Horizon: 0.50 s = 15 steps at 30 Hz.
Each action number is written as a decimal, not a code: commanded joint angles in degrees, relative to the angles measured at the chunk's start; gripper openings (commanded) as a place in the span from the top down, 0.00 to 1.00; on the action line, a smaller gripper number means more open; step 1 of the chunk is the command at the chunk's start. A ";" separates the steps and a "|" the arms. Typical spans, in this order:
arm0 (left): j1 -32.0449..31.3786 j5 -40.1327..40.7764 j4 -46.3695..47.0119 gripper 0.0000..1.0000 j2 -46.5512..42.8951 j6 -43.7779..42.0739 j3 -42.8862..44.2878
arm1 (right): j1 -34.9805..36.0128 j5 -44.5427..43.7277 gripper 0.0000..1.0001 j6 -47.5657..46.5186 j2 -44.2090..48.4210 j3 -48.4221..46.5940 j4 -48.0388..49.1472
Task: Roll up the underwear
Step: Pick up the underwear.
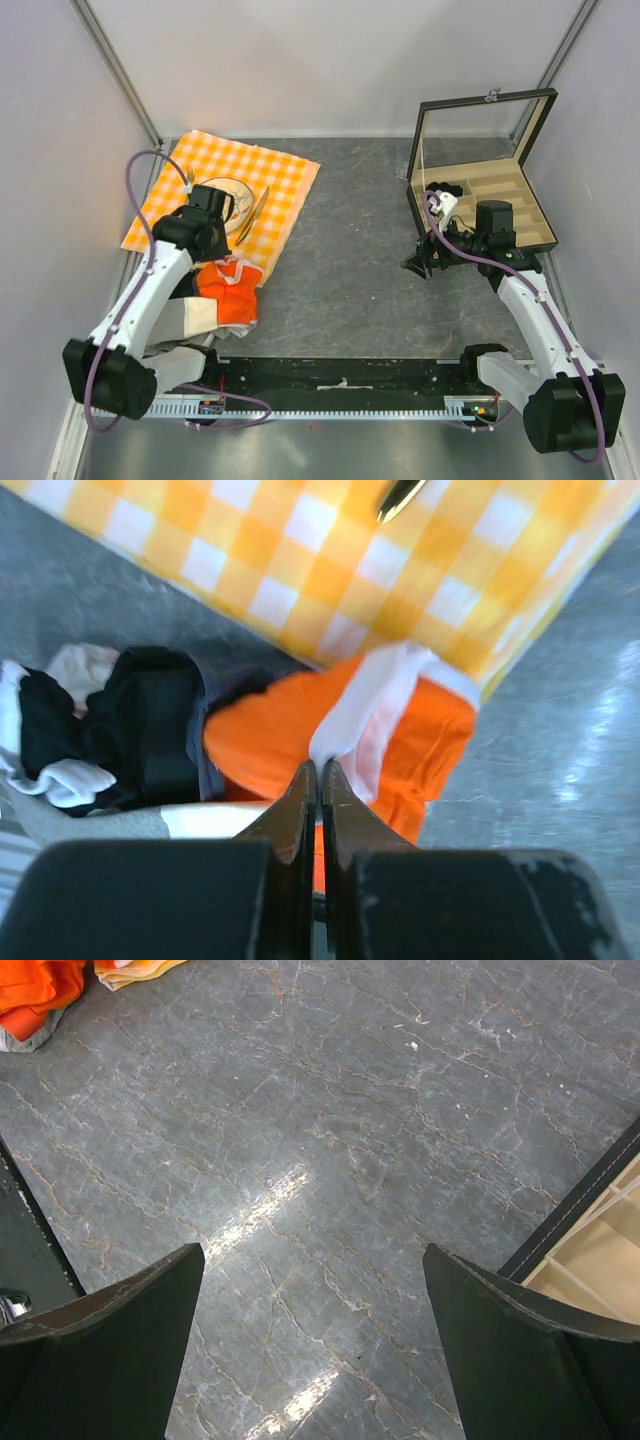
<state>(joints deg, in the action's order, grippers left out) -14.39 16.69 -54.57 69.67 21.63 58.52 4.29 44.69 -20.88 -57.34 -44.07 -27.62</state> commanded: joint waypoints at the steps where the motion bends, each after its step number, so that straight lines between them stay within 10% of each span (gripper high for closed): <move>1: 0.07 1.77 -3.61 0.98 -6.73 0.96 8.09 | 0.19 0.23 0.02 -1.35 0.13 -2.24 0.46; 15: -0.55 -23.08 -4.06 0.98 -12.28 -4.67 26.90 | 0.19 1.46 0.02 -3.37 -0.67 -1.89 0.11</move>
<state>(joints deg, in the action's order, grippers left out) -14.39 6.79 -58.76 57.14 19.79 81.47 4.29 44.66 -22.44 -58.00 -44.07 -27.94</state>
